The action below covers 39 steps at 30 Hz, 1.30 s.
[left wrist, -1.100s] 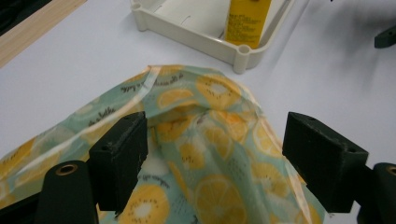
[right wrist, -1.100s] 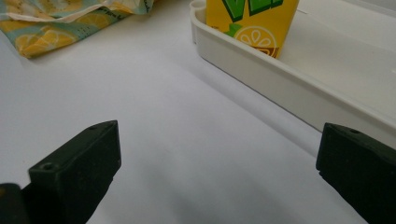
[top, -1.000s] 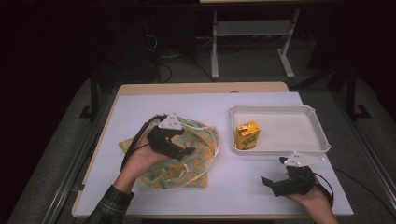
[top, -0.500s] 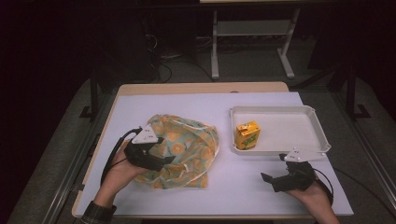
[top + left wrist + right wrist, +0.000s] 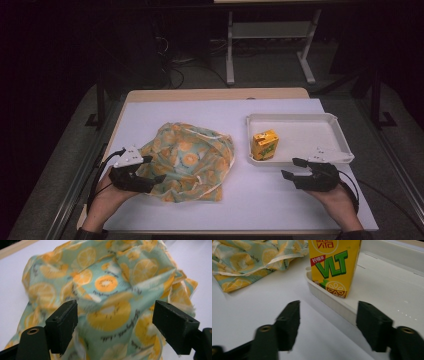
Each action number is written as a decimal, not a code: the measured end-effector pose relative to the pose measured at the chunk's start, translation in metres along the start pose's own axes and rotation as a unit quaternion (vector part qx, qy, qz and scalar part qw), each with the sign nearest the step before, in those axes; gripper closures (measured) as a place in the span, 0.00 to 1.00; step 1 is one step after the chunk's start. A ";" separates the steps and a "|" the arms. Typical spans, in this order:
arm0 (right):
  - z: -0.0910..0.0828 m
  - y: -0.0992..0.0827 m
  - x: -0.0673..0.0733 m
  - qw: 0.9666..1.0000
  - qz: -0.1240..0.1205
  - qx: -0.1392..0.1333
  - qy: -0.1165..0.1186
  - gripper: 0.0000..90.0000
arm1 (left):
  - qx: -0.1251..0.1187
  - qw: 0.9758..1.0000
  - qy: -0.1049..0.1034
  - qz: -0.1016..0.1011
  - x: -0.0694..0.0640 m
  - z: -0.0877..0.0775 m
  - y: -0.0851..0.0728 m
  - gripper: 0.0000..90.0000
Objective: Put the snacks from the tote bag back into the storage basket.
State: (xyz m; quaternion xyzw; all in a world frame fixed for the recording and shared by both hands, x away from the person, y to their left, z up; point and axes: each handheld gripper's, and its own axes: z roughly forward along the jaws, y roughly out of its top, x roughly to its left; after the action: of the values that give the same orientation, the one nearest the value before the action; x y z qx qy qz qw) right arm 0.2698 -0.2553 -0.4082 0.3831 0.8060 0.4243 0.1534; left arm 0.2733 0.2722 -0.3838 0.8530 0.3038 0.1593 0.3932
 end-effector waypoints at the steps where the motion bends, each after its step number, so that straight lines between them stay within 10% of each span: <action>1: 0.000 0.002 -0.002 1.000 -0.001 -0.002 0.001 0.52 | 0.001 1.000 0.004 0.001 0.001 -0.002 -0.003 0.22; 12: 0.011 0.020 -0.021 1.000 -0.008 -0.010 -0.003 1.00 | -0.008 0.999 0.024 -0.025 0.008 -0.021 -0.033 0.21; 39: 0.056 0.038 -0.046 1.000 -0.004 -0.004 0.012 1.00 | -0.012 0.996 0.054 -0.068 0.026 -0.041 -0.075 0.21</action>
State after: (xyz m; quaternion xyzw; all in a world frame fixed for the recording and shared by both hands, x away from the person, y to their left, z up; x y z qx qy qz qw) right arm 0.3508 -0.2449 -0.4139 0.3739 0.8078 0.4315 0.1469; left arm 0.2433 0.3503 -0.4144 0.8158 0.3804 0.1819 0.3959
